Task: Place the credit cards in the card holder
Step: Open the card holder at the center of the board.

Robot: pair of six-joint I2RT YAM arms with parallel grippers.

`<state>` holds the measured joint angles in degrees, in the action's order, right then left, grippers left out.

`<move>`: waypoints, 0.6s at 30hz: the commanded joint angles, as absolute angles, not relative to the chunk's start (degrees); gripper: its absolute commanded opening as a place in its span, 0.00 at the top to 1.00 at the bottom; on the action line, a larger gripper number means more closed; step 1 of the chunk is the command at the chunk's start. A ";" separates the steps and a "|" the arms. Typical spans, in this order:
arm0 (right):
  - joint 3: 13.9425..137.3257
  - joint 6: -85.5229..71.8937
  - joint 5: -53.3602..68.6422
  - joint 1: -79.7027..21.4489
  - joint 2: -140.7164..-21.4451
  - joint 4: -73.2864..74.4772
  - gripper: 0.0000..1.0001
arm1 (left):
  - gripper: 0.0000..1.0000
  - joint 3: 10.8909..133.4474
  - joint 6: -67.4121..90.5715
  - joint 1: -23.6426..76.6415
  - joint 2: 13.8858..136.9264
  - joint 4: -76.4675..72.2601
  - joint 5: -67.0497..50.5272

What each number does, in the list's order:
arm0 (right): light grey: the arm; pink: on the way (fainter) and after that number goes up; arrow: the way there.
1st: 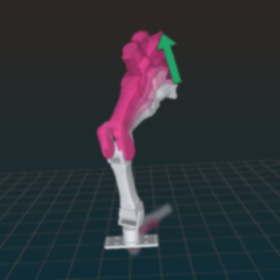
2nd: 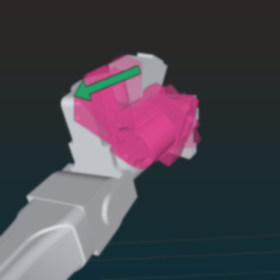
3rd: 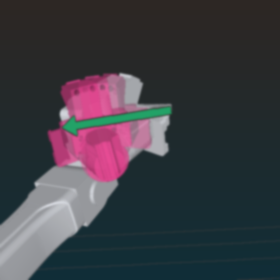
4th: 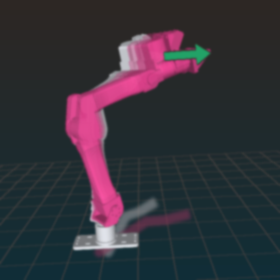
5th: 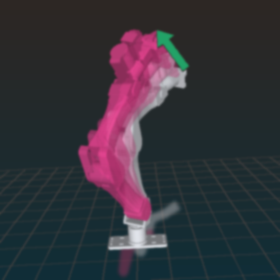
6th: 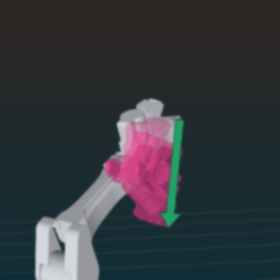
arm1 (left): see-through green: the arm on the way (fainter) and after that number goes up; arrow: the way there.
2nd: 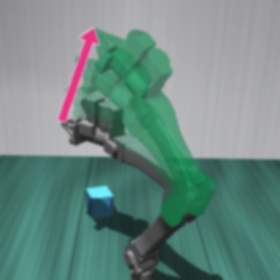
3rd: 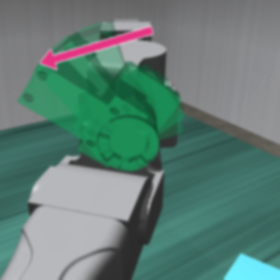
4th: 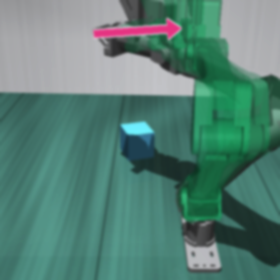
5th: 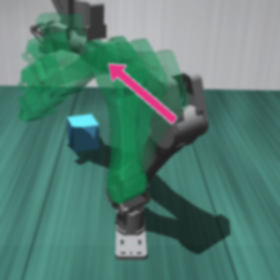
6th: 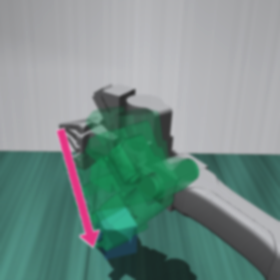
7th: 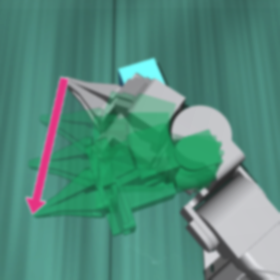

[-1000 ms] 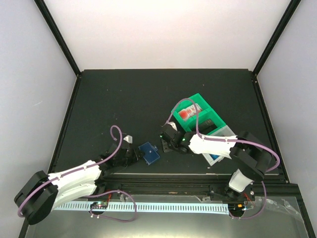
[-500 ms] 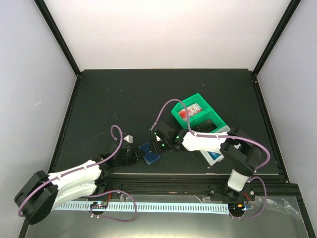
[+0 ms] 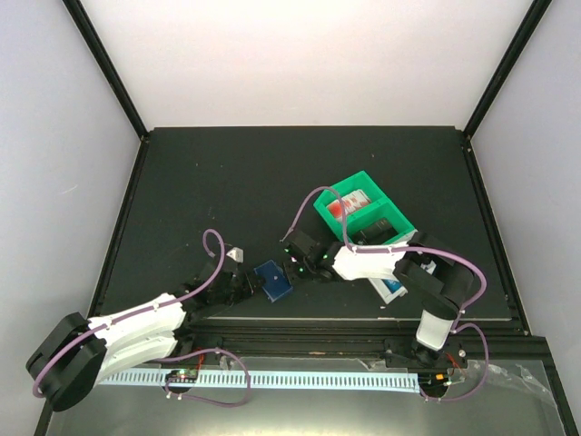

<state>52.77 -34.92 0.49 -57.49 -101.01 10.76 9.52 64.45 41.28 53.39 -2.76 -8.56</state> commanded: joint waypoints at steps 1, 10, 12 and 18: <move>52.18 -36.18 2.63 -57.31 -101.78 6.32 0.79 | 0.97 11.47 63.20 41.44 53.10 -1.37 -8.09; 52.60 -35.58 4.30 -57.26 -102.54 4.03 0.83 | 0.92 11.51 62.80 41.51 53.42 -1.36 -8.35; 52.35 -35.61 4.55 -57.28 -101.88 3.67 0.87 | 0.90 11.51 62.80 41.48 53.64 -1.27 -8.51; 53.05 -35.03 1.26 -57.30 -97.12 8.36 0.99 | 0.71 12.80 62.12 41.40 53.81 0.99 -7.78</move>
<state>52.64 -35.51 3.38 -57.32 -101.43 6.26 9.61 63.46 41.28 53.39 -1.37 -8.58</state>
